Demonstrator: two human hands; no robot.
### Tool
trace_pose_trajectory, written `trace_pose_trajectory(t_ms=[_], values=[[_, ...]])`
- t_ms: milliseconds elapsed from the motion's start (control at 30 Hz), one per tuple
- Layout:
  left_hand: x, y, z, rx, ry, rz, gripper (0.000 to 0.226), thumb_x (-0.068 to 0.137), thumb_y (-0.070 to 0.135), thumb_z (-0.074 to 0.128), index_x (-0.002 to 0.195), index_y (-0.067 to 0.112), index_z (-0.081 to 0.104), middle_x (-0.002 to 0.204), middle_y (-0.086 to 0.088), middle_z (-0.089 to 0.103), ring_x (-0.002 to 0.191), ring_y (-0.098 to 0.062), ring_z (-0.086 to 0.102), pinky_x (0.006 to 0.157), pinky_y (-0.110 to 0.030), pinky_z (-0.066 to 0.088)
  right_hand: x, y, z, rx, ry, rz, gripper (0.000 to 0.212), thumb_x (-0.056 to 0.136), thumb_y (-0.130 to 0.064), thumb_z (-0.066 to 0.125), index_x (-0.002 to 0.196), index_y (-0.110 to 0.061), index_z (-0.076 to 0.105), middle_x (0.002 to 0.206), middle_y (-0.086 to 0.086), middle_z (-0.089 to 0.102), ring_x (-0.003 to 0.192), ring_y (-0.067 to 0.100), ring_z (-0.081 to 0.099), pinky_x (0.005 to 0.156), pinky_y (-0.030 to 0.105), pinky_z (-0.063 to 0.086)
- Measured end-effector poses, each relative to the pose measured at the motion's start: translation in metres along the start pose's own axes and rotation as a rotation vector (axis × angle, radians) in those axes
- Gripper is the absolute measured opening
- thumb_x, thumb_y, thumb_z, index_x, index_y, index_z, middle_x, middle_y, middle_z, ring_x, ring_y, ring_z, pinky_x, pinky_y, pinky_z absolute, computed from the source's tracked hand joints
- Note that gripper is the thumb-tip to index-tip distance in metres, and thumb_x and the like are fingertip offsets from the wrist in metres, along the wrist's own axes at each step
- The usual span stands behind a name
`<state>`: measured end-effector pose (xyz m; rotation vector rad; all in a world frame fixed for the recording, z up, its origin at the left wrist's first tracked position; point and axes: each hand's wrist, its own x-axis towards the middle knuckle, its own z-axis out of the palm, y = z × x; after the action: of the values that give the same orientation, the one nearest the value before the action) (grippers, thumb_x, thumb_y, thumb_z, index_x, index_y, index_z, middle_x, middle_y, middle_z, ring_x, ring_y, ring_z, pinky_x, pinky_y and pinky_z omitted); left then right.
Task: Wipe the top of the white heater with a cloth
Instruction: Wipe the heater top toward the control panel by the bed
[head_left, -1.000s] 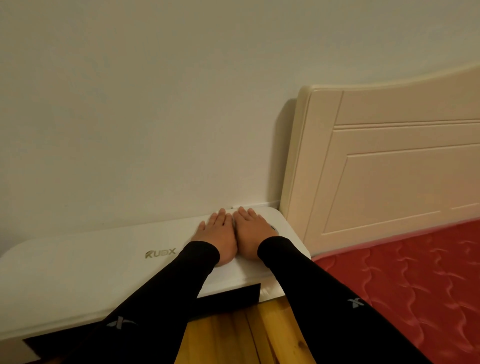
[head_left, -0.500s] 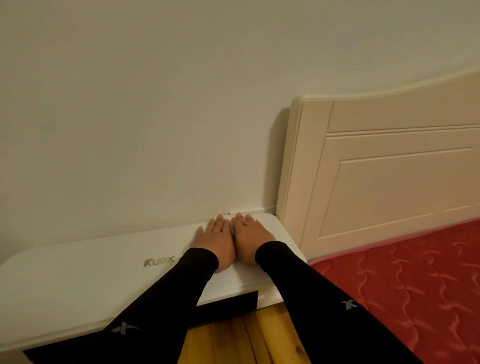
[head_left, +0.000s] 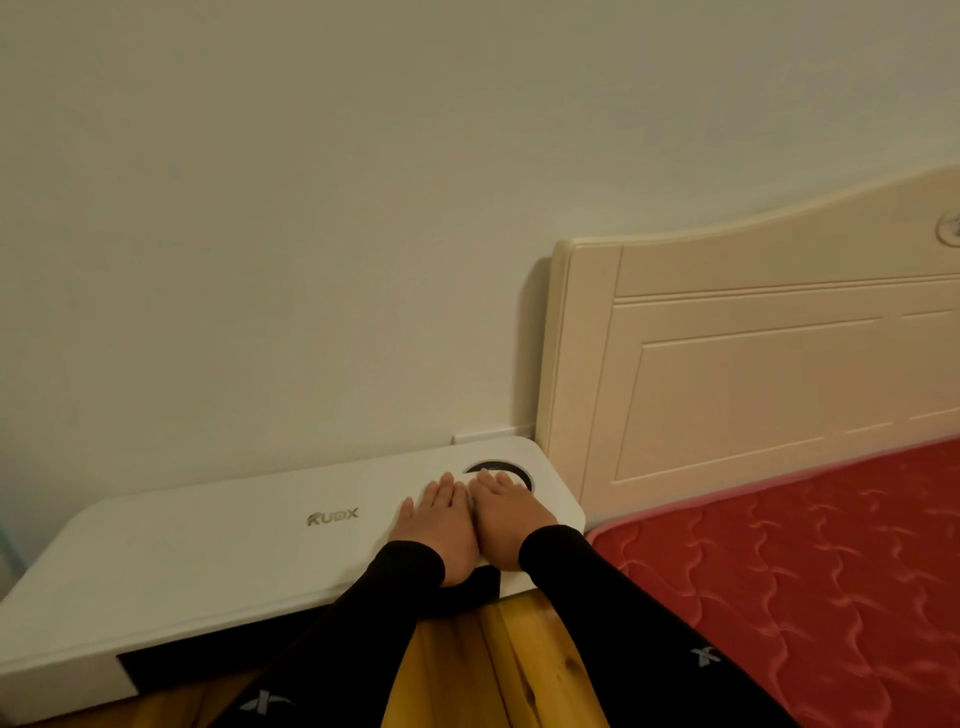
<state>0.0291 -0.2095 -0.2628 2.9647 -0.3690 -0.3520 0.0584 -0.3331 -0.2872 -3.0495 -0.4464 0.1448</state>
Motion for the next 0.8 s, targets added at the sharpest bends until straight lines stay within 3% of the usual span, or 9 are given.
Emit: trace_pose_trajectory(t_ms=[233,467,600,800], values=[[-0.034,0.012,0.008,-0.028,-0.003,0.031,0.08,0.099,0.041,0.04,0.158,0.013,-0.006,0.166,-0.005,-0.012,0.153,-0.023,-0.008,0.123,-0.049,0.001,-0.031,-0.001,0.01,-0.035,0.018,-0.004,0.069,0.094,-0.035,0.051,0.153,-0.006,0.028,0.159,0.017,0.029,0.149,0.035,0.022,0.121,0.048,0.023],[-0.051,0.023,0.011,-0.015,0.004,0.061,0.078,0.098,0.042,0.037,0.158,0.014,-0.005,0.167,-0.006,-0.011,0.153,-0.024,-0.006,0.123,-0.049,0.002,-0.066,-0.006,-0.001,0.05,0.017,0.031,0.059,0.097,-0.025,0.044,0.151,-0.006,0.032,0.16,0.016,0.028,0.149,0.035,0.022,0.118,0.046,0.023],[-0.052,0.022,0.015,-0.022,0.022,0.071,0.081,0.098,0.044,0.039,0.158,0.014,-0.004,0.167,-0.005,-0.009,0.153,-0.023,-0.005,0.123,-0.049,0.002,-0.074,-0.01,-0.006,0.052,0.049,0.051,0.046,0.096,-0.022,0.044,0.139,-0.006,0.042,0.152,0.018,0.036,0.138,0.036,0.034,0.11,0.045,0.03],[-0.05,0.019,0.015,-0.023,0.04,0.089,0.078,0.097,0.039,0.039,0.159,0.013,0.0,0.167,-0.006,-0.006,0.153,-0.024,-0.002,0.123,-0.05,0.002,-0.074,-0.014,-0.006,0.035,0.046,0.058,0.05,0.096,-0.023,0.047,0.142,-0.007,0.04,0.153,0.016,0.036,0.14,0.036,0.032,0.112,0.046,0.028]])
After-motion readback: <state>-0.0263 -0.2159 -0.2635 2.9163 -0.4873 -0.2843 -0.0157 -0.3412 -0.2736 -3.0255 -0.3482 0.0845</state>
